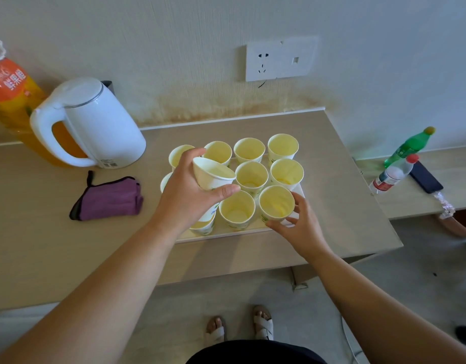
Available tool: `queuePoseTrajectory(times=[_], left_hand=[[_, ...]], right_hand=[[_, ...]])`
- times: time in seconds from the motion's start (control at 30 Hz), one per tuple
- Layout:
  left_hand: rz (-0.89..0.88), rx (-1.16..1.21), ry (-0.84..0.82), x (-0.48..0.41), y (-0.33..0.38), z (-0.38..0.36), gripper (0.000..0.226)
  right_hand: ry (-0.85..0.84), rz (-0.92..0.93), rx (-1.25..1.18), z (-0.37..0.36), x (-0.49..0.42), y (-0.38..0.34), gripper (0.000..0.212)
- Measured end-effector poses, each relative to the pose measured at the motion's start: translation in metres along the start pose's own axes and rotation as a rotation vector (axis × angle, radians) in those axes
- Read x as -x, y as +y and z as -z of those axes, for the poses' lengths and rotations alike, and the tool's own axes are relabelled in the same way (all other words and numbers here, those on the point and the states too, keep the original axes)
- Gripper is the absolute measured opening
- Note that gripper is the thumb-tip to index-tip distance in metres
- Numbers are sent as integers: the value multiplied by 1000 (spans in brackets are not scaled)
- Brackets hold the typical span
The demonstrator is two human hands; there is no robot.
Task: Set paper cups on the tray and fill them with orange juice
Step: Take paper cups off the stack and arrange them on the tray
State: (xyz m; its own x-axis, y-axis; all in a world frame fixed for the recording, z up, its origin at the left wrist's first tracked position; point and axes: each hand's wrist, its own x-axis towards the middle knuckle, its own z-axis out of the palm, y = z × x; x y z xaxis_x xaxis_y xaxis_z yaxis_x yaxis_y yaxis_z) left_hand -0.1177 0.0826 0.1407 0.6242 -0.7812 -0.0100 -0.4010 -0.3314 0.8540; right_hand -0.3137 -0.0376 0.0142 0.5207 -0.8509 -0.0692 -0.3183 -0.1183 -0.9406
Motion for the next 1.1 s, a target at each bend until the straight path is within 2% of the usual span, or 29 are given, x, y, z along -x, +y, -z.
queuePoseTrajectory(times=[0.1,0.17,0.27,0.33,0.4,0.5,0.57,0.7,0.8,0.87,1.0,1.1], left_hand=[[-9,14,-5,3,1,-1,90],[-10,21,-1,4,1,-1,89],[-26,45,7,6,1,-2,95],[-32,55,11,6,2,-3,98],[-59,38,27,7,4,-4,98],[-103,18,41,8,8,-2,108],[-111,-8,46,7,9,3,107],[-126,-84,107,2,7,24,106],[-66,-61,91,-4,0,43,108],[18,-103,93,-15,-12,60,98],[202,-338,113,-54,-64,92,56],[276,-450,50,-81,-106,107,46]], right_hand=[[-20,-11,10,5,4,-2,83],[43,3,35,10,10,-6,82],[211,208,43,16,22,-27,59],[224,319,-16,12,21,-52,47],[67,266,-145,-1,13,-83,51],[-370,68,-258,-25,-7,-128,92],[-525,21,-258,-38,-18,-146,104],[-528,87,-161,-55,-38,-167,79],[-588,91,-152,-70,-62,-177,73],[-577,88,-105,-87,-88,-182,79],[-481,139,110,-121,-145,-192,89],[-414,174,258,-147,-183,-196,93]])
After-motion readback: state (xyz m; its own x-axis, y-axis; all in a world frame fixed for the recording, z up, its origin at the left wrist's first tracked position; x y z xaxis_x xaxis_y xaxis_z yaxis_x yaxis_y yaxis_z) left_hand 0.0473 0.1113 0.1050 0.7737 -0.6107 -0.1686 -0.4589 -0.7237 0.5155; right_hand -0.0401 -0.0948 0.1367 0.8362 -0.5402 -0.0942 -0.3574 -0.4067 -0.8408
